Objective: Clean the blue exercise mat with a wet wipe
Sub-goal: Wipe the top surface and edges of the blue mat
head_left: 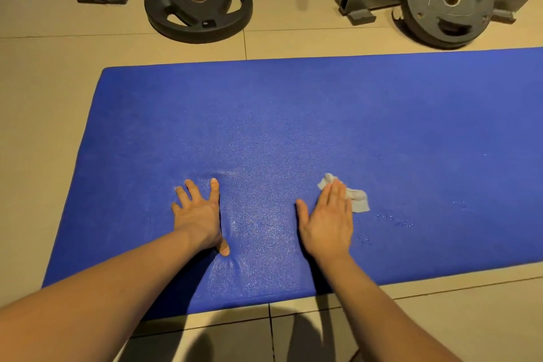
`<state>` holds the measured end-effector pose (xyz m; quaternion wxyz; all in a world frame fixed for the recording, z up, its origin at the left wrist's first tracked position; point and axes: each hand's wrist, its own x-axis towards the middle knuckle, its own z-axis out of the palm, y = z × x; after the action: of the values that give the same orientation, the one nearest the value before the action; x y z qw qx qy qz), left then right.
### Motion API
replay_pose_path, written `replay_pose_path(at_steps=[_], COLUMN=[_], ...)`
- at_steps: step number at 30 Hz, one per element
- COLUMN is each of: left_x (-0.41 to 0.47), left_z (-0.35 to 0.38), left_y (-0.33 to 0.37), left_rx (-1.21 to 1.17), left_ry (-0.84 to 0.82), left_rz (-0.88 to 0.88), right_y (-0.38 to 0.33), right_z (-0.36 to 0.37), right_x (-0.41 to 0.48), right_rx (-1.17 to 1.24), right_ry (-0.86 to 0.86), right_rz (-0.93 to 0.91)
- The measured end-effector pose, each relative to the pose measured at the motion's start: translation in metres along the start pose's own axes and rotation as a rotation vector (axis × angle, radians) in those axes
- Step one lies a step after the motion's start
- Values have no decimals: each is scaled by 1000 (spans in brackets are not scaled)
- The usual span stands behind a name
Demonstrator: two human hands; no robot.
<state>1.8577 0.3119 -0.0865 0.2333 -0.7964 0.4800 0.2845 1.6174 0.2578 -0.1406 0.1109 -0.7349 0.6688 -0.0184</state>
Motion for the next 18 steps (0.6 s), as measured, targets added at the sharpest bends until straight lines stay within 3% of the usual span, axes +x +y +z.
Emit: replay_pose_path(at_steps=[5, 9, 14, 18], left_x=[-2, -3, -4, -2], left_z=[0, 0, 0, 2], left_y=[0, -5, -7, -5], left_rx=[-21, -62, -97, -98], left_ry=[-5, 18, 15, 6], left_rz=[-3, 14, 16, 9], right_y=[-57, -33, 33, 1], right_z=[19, 21, 1, 2], right_x=[-67, -62, -17, -28], right_rx=[24, -89, -120, -1], right_ry=[-126, -139, -47, -42], right_rz=[-266, -497, -128, 18])
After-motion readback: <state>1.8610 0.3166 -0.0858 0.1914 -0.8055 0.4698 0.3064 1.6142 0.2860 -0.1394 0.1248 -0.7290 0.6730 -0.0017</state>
